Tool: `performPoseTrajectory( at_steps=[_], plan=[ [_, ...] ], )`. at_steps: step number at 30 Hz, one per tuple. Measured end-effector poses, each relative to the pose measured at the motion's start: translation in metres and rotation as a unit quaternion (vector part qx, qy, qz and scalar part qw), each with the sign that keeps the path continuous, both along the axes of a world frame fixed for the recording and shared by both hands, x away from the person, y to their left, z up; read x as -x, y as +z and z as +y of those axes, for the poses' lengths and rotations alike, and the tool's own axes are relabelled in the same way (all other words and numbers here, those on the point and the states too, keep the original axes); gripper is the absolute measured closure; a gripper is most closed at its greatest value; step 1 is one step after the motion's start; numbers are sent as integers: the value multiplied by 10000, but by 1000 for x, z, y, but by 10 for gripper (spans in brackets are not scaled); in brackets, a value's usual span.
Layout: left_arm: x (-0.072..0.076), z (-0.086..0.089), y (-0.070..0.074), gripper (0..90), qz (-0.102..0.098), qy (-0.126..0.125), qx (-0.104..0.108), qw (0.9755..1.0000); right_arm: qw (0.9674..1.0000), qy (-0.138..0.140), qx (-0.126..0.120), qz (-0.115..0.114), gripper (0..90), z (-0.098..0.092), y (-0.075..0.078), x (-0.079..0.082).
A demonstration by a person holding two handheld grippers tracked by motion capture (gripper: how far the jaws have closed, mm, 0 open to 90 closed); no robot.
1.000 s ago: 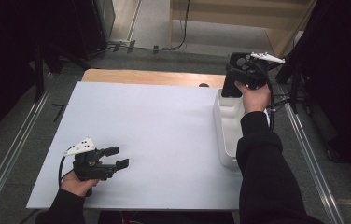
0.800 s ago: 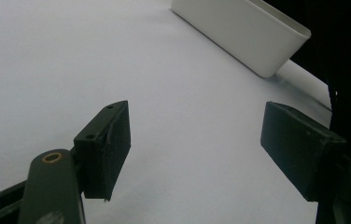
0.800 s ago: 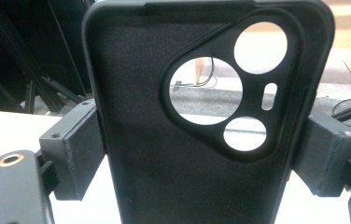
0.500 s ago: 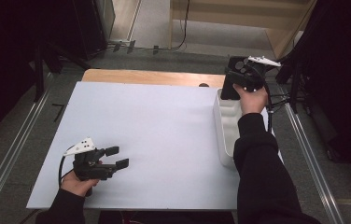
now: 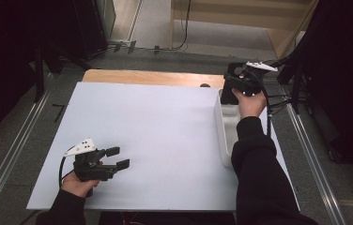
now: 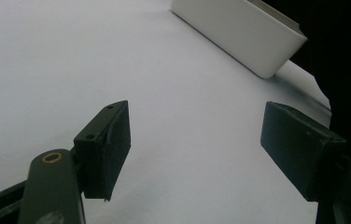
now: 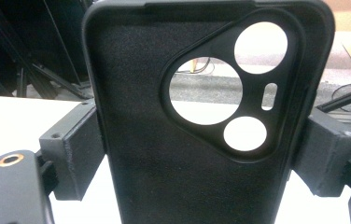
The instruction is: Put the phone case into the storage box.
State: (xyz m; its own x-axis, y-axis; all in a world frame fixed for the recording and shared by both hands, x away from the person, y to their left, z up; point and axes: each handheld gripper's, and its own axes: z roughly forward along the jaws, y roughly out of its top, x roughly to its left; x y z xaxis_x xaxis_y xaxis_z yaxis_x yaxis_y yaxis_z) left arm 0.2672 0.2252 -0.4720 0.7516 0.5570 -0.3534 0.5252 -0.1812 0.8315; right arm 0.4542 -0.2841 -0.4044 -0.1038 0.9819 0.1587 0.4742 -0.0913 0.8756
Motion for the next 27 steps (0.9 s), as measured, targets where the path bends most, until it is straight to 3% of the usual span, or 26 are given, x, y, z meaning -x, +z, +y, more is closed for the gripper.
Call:
performPoseTrajectory(
  at_steps=[27],
  plan=[
    [0, 0, 0, 242, -17, -40, -32, 10000, 9997, -57, 69, 234, 123, 2, -30, -5]
  ],
)
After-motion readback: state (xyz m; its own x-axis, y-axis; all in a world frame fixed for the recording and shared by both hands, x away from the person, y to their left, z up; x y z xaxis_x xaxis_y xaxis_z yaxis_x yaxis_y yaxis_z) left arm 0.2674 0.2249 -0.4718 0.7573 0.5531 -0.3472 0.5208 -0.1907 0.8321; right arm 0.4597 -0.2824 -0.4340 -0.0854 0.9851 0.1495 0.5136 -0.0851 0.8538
